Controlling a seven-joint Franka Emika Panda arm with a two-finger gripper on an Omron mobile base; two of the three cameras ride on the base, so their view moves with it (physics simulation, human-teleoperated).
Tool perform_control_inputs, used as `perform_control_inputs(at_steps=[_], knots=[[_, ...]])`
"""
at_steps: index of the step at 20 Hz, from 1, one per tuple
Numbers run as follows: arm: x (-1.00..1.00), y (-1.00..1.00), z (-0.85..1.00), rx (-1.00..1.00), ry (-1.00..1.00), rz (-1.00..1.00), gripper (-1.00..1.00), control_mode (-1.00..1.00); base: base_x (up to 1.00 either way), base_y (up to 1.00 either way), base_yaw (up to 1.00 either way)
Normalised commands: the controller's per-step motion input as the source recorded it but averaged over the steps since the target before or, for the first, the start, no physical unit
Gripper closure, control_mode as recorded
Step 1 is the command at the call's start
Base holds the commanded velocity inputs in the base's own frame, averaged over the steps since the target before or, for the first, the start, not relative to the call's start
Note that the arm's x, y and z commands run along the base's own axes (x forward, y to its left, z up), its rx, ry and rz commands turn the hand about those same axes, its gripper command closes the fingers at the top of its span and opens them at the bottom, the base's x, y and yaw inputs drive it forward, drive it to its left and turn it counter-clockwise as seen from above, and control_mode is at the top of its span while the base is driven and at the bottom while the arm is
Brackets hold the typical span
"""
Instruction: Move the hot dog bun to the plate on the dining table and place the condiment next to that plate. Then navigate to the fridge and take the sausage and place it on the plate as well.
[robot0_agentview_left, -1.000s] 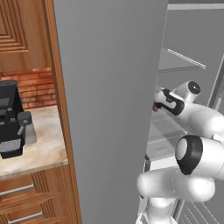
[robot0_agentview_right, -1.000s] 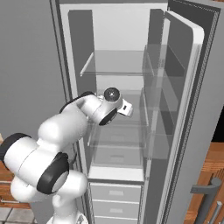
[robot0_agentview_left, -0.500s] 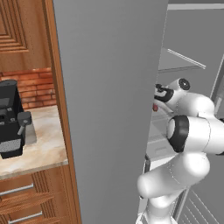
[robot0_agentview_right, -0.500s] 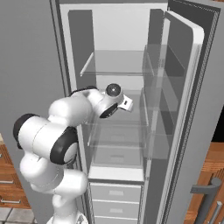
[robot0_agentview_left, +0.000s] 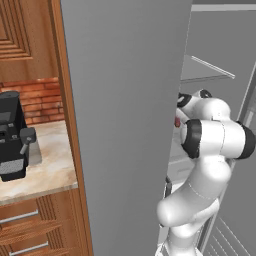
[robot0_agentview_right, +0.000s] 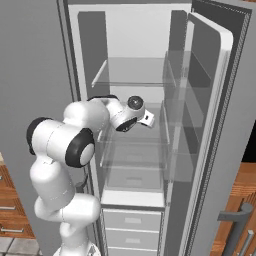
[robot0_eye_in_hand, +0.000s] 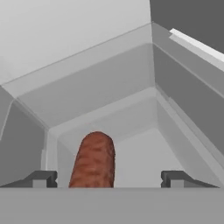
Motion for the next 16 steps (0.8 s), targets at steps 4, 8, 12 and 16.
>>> perform_control_inputs(at_steps=[4,8,12,16], knots=[[0.23,0.00,-0.45,0.01,0.06,0.06,-1.00,-1.00,0.00,0.00,0.00],[0.06,0.06,-0.63,0.00,0.06,0.05,-1.00,-1.00,0.00,0.00,0.00],[-0.14,0.31,-0.81,0.00,0.00,0.04,-1.00,-1.00,0.00,0.00,0.00],[-0.20,0.43,-0.70,0.00,0.00,0.01,-1.00,-1.00,0.00,0.00,0.00]])
